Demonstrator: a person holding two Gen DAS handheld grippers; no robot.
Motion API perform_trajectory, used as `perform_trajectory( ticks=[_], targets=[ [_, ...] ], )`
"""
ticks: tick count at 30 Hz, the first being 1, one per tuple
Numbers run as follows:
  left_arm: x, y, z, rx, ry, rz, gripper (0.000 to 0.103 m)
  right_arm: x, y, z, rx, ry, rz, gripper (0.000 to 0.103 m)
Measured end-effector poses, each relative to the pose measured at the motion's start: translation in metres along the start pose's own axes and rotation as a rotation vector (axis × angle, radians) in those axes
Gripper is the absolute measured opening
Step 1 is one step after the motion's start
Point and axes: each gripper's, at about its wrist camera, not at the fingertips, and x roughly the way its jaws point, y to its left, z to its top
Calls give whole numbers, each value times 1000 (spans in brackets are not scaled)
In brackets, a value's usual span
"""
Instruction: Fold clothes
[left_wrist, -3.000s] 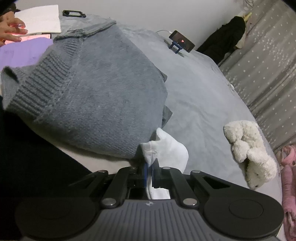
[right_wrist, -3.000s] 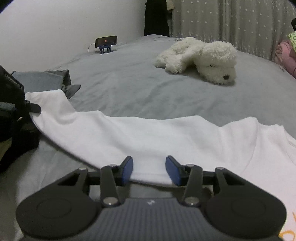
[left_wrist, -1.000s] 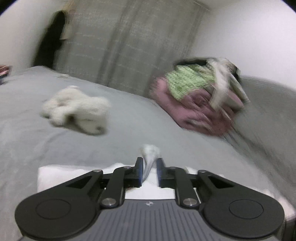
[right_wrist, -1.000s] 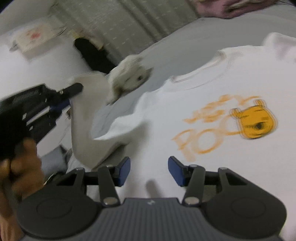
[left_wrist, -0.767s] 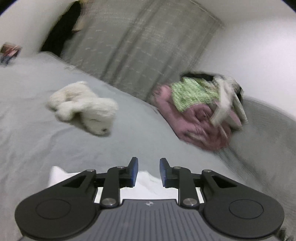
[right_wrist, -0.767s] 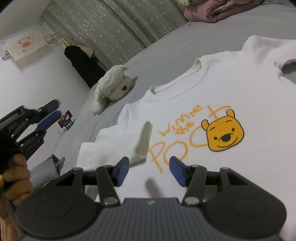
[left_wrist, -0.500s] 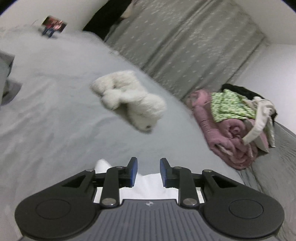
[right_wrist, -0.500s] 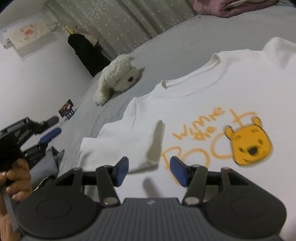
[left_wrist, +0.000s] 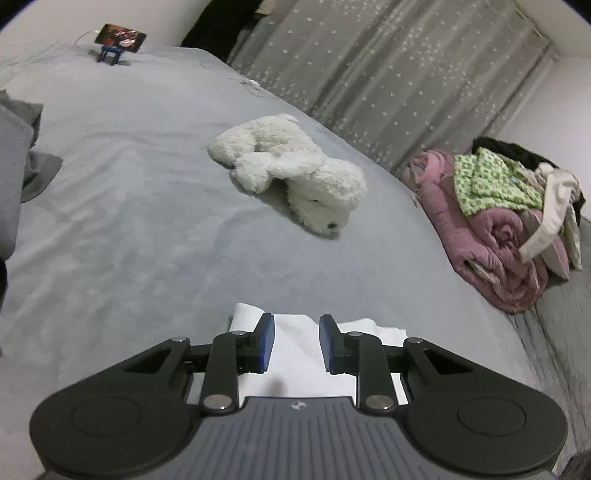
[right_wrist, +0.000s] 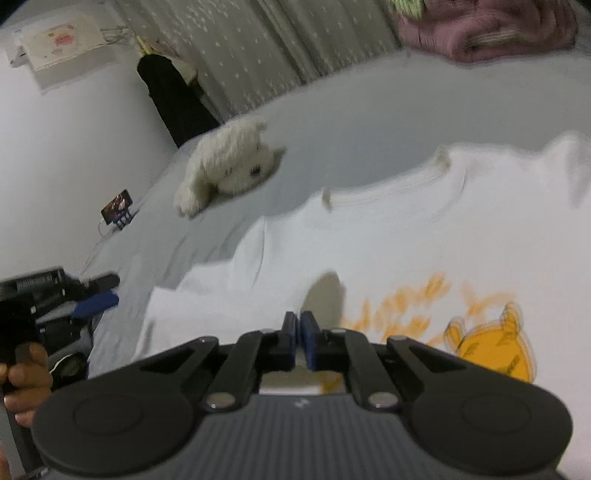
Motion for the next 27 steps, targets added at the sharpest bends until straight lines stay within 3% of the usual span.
perform_trajectory(
  ticks=[8,14,22,27],
  targets=[
    [4,-25,-14,102,39,-16,24,-47,-29,60,-106,-142,-151,6],
    [11,-43,-27,180,72,-26,24,-71,-78,89,-80,-197,-266,5],
    [23,-62,-48,312,118,-2,25,-65,-117,82,-52,-166,-311,5],
    [35,-72,-63,389,119,57,29,-66,-130,69,-1,-176,-302,6]
  ],
)
